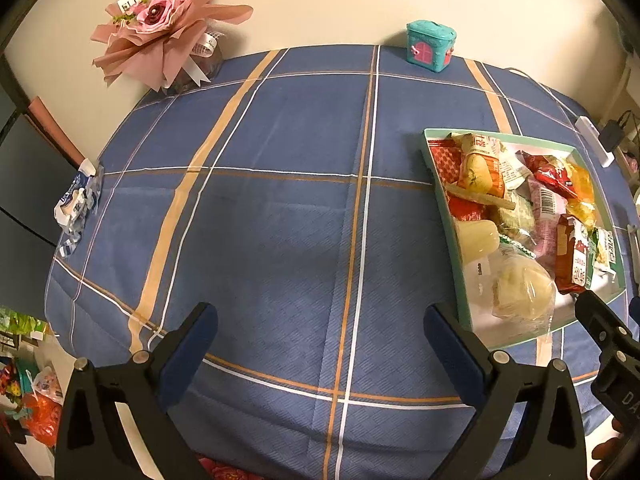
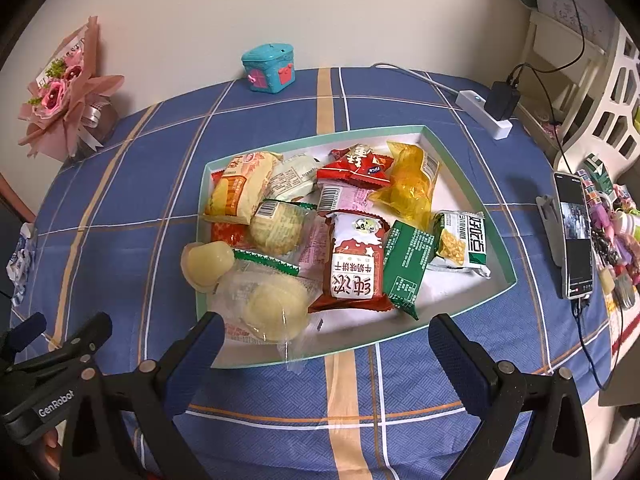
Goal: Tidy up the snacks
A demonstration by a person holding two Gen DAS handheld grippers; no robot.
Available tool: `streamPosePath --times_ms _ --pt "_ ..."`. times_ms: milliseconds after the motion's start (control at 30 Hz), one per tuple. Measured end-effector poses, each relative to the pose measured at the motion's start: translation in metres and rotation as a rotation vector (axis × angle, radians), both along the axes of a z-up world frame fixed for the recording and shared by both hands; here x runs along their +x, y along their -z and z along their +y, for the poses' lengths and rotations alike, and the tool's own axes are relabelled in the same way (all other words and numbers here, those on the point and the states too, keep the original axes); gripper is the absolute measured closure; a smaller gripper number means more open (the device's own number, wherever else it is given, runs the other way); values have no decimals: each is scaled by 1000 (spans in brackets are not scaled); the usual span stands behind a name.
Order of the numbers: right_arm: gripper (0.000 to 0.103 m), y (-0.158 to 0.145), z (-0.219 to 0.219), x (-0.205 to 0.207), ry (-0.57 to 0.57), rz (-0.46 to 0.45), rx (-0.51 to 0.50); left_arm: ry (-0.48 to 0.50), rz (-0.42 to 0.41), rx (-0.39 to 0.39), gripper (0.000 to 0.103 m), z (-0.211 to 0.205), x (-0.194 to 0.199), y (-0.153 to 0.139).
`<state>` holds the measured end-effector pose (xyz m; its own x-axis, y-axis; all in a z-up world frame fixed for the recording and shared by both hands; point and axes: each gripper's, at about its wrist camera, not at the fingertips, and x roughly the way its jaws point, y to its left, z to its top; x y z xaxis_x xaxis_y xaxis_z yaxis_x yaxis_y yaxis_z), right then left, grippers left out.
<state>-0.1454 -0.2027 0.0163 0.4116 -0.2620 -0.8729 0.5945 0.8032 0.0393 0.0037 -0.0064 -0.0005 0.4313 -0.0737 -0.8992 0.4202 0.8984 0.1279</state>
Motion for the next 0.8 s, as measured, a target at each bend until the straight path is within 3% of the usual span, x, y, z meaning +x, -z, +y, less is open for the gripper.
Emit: streamPosePath --times_ms 800 --pt "0 1 1 1 1 5 -3 -6 5 0 1 3 2 1"
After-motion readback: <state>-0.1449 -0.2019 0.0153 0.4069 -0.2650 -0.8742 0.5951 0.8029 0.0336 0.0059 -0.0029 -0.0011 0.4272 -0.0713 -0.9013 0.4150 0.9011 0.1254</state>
